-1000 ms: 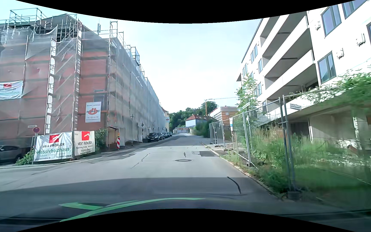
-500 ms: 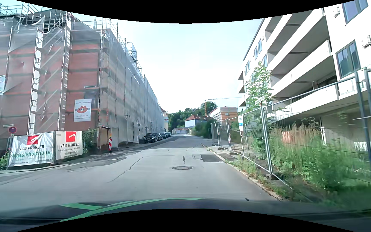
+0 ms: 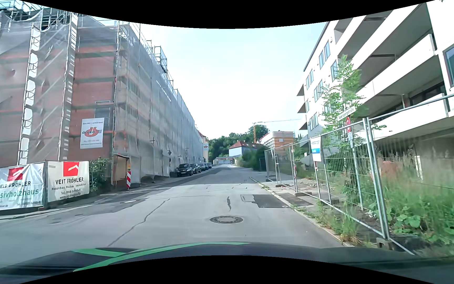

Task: Follow the waypoints while adhering to traffic rules and regulations

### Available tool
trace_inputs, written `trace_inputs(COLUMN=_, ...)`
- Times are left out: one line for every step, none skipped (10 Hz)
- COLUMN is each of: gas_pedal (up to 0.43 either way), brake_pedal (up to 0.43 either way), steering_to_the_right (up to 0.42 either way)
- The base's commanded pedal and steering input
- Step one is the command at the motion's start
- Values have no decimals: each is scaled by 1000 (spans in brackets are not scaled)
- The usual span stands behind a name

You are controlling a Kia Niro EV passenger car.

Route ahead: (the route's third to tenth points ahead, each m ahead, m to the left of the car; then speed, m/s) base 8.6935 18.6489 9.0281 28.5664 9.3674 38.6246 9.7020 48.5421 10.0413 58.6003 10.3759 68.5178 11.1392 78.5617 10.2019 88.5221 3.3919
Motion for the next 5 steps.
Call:
trace_inputs(gas_pedal=138, brake_pedal=0, steering_to_the_right=-182)
trace_inputs(gas_pedal=150, brake_pedal=0, steering_to_the_right=-236)
trace_inputs(gas_pedal=157, brake_pedal=0, steering_to_the_right=-294)
trace_inputs(gas_pedal=157, brake_pedal=0, steering_to_the_right=-355)
trace_inputs(gas_pedal=177, brake_pedal=0, steering_to_the_right=-396)
